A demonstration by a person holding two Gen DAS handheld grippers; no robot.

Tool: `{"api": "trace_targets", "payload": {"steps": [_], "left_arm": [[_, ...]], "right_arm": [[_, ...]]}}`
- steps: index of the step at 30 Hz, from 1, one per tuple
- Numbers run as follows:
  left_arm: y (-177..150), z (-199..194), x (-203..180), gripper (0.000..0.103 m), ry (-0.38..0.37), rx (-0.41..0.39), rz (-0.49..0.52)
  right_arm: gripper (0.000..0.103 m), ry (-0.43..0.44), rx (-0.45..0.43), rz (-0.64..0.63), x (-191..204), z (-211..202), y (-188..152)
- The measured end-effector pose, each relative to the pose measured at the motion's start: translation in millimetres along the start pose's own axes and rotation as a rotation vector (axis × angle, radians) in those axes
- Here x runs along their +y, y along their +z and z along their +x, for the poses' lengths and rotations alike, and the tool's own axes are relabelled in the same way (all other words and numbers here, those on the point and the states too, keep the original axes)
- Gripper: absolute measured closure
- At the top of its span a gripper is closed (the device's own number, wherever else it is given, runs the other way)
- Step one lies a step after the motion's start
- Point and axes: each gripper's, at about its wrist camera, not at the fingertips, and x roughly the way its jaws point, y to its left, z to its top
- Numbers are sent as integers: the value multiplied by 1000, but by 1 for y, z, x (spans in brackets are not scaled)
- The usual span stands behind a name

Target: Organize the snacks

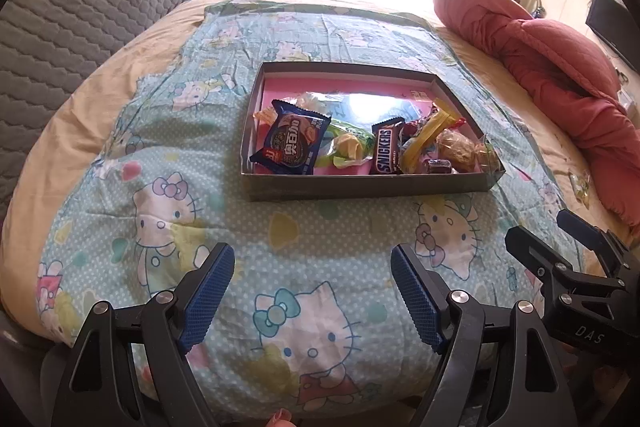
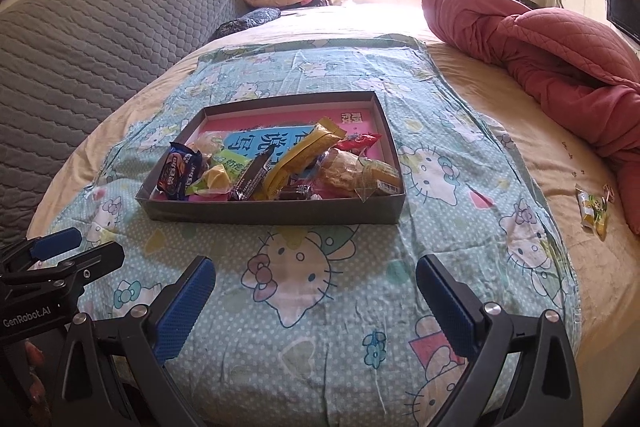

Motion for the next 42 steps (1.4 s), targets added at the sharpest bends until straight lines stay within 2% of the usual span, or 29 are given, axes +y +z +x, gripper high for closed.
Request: {"api": "trace_targets", "payload": {"steps": [42], "left_arm": [[-5, 14, 4, 21, 49, 38, -9]], "right_arm": [[2, -1, 14, -4, 0, 6, -4]]}}
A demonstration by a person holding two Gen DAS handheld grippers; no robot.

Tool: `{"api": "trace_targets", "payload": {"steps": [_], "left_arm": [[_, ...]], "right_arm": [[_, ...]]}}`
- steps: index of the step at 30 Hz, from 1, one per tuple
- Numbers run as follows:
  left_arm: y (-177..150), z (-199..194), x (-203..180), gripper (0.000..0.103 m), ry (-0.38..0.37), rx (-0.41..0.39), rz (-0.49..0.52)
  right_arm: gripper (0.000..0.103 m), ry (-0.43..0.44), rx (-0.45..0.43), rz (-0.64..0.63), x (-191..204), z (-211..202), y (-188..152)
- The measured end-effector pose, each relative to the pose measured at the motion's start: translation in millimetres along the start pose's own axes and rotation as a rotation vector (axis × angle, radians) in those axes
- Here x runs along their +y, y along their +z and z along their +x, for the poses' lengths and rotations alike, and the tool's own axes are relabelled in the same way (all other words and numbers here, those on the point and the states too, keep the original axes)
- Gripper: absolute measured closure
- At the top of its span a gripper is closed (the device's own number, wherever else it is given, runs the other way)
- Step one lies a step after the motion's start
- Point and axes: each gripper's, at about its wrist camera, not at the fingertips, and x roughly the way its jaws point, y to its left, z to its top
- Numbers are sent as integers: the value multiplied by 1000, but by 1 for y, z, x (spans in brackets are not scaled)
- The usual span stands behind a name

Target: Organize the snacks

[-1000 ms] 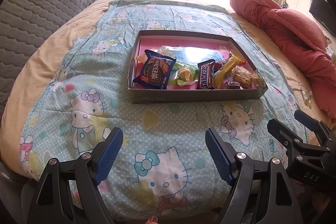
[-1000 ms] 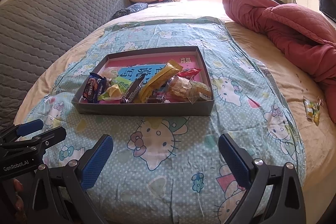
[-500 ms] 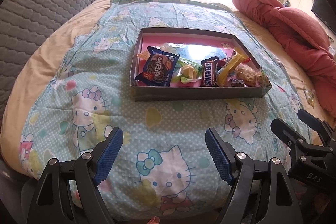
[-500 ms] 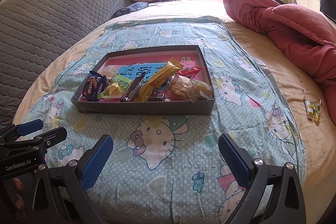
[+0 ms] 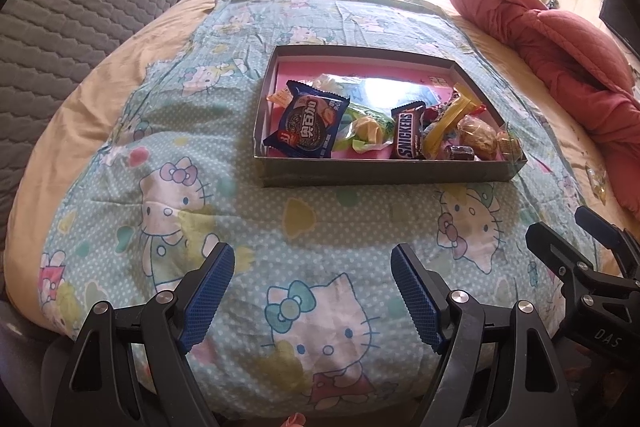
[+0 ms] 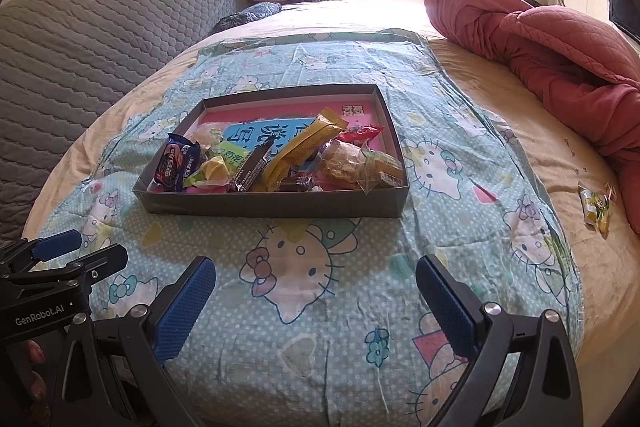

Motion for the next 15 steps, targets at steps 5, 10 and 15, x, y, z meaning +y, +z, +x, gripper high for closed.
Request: {"api": "trace_targets", "payload": {"steps": [5, 10, 15], "left_arm": [[0, 0, 0, 21, 1, 2, 1], [0, 0, 1, 21, 2, 2, 0], [-1, 3, 2, 21, 8, 6, 0]], "right_arm": [[2, -3, 2, -1, 0, 1, -1], [2, -4, 3, -2, -1, 1, -1], [2, -4, 5, -2, -1, 1, -1]]}}
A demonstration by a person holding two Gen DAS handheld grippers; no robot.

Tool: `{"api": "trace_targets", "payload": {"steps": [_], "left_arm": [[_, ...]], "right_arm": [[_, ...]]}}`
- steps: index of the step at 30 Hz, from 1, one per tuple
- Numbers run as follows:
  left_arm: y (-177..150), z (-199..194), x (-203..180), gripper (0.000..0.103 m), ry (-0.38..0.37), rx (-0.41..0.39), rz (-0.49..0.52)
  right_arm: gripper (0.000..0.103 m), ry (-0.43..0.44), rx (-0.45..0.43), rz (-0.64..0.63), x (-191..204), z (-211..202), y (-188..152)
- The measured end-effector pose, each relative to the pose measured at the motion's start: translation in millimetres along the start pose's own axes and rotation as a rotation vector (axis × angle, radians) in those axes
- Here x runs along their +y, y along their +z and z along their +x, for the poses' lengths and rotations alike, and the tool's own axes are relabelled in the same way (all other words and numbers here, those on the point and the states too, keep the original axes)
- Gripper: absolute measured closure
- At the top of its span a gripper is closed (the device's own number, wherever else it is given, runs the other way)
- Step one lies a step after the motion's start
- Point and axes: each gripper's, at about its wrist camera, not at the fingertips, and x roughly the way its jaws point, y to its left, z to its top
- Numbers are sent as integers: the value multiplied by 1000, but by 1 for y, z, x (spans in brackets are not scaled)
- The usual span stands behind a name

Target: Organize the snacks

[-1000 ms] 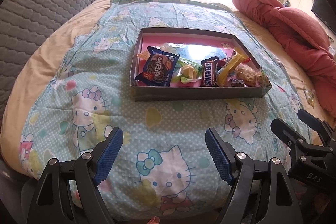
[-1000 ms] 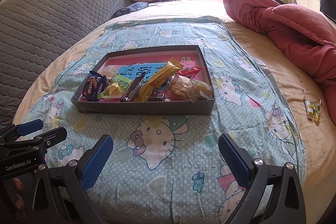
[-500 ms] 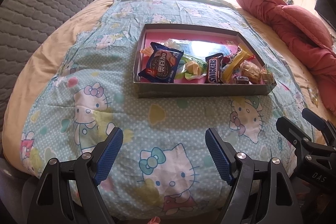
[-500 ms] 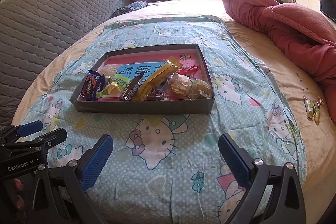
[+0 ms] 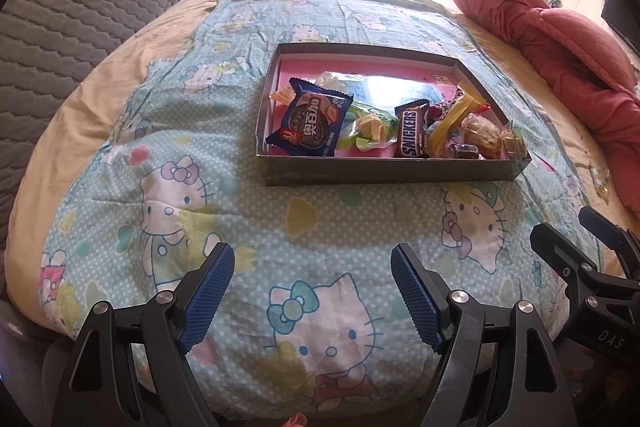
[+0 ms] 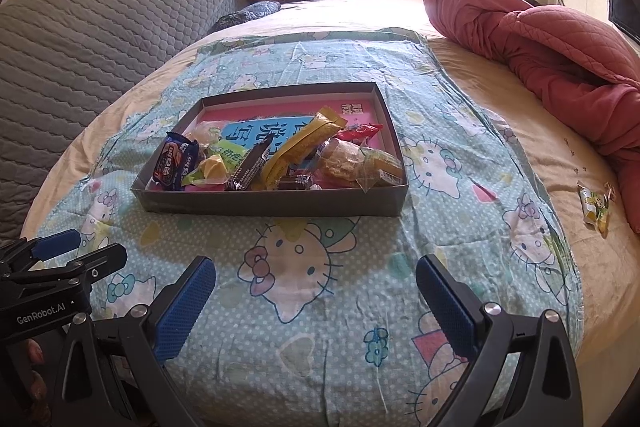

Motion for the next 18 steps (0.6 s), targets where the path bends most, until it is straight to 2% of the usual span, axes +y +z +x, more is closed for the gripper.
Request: {"api": "trace_targets", "payload": {"steps": [18], "left_arm": [[-1, 4, 0, 21, 13, 12, 2]], "right_arm": [[2, 0, 3, 0, 0, 2, -1]]}}
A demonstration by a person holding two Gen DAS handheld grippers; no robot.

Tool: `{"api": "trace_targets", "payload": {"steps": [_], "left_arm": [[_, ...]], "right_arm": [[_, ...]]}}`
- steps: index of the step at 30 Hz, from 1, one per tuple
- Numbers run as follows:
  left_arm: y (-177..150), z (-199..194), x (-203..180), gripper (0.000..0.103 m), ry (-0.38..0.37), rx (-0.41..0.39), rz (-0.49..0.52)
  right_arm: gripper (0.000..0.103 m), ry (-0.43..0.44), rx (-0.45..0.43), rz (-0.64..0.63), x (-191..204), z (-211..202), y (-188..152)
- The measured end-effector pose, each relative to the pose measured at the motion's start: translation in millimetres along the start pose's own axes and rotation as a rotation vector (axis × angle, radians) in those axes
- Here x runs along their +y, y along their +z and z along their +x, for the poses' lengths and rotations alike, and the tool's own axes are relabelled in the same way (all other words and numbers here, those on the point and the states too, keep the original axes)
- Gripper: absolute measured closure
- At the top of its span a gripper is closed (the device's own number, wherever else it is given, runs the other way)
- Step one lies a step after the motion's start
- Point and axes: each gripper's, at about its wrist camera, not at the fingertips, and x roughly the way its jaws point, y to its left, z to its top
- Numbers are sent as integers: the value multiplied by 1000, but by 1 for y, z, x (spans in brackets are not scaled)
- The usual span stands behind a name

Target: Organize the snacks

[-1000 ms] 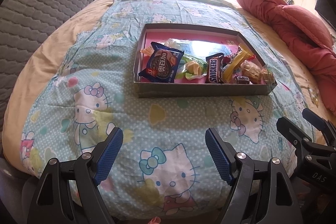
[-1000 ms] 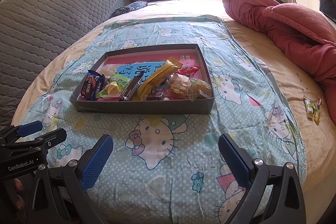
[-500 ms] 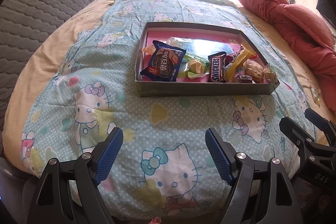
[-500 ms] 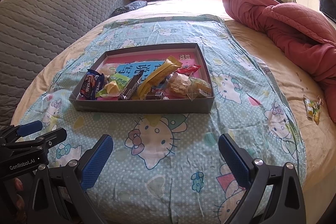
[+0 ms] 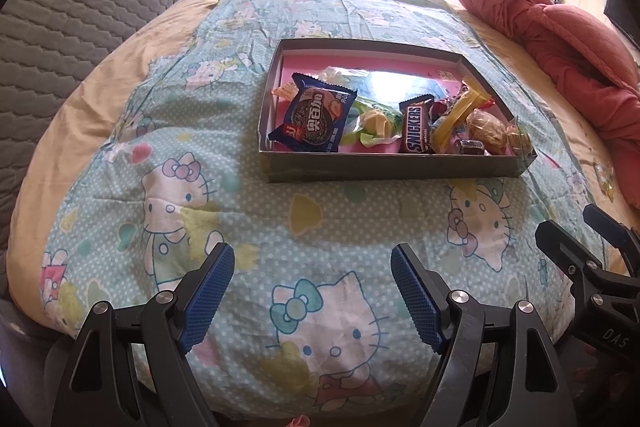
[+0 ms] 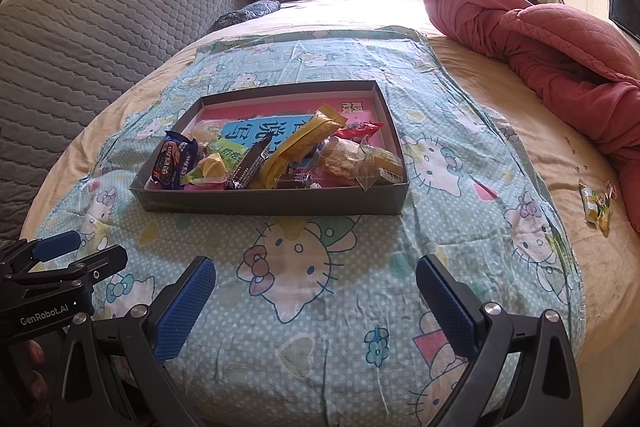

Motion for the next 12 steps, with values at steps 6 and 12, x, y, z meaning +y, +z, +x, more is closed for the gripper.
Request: {"api": "trace_targets", "payload": {"steps": [6, 12], "left_arm": [[1, 10, 3, 21, -9, 33, -15], [18, 22, 10, 21, 27, -21, -32]], "right_arm": [[2, 7, 11, 3, -1, 5, -1], [2, 14, 17, 29, -10, 14, 3]]}}
